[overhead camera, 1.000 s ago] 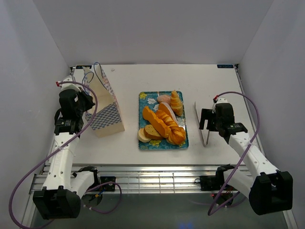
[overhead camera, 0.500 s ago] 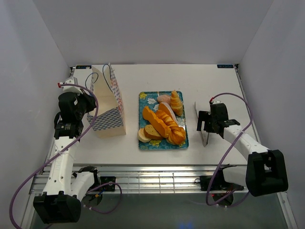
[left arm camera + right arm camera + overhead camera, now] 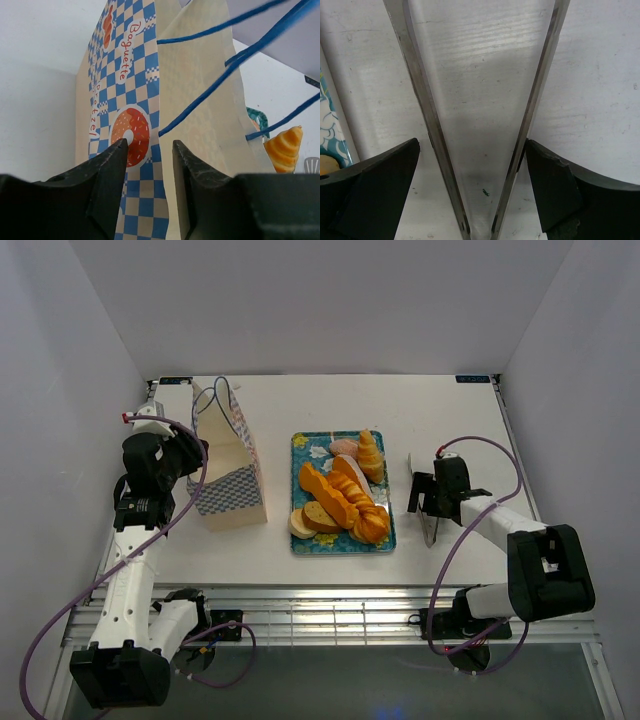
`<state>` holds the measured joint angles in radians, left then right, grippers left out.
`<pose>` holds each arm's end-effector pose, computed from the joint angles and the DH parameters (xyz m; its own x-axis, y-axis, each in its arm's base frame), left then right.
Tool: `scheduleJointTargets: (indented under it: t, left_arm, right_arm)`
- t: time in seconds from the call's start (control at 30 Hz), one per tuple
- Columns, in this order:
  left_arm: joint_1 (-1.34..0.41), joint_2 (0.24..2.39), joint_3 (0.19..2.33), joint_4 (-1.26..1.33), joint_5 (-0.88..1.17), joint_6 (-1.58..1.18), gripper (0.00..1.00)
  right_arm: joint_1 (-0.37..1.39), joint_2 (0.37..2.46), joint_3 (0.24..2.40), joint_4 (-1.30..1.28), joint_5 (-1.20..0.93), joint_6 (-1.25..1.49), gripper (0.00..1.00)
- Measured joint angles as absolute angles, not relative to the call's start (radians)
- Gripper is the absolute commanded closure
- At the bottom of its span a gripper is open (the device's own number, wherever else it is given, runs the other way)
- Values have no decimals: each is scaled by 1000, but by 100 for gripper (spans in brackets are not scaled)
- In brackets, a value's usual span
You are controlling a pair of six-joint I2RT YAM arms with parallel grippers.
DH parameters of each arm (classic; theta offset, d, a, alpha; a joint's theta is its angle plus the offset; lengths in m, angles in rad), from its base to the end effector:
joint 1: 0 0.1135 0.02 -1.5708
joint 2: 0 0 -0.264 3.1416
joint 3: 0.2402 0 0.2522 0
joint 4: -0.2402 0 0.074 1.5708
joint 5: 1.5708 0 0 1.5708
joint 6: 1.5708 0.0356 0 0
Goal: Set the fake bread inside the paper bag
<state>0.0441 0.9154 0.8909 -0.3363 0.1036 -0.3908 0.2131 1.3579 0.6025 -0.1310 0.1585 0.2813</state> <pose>0.2078 0.0055 0.3382 -0.3462 -0.3945 -0.8512 -0.0855 0.9168 -0.3902 0.2482 0.0479 0.1627 -0.7584 0.1164 -0.6413 0.1033 0.9930 0.0580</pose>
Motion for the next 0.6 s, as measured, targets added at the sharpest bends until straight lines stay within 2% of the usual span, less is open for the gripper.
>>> scheduleJointTargets:
  t: [0.23,0.27,0.3,0.37,0.43,0.6]
  left_arm:
    - [44,916,891,-337,120,-392,18]
    - [44,916,891,-337,121,-393,7]
    - [44,916,891,-337,121,-390,3]
    - [44,916,891,-337,123,-395,2]
    - [44,916,891,-337,123,-395,2]
    - [44,916,891,-337,124,-396,2]
  right_arm:
    - [220,1370,603,-101,172,289,2]
    - [221,1370,603,-100,175,292,2]
    - [223,1371,603,-100,178,295,1]
    - [225,1375,604,-100,188,301,0]
    - [228,1379,609,-101,197,306,7]
    - [229,1383,612,-113,218,311,12]
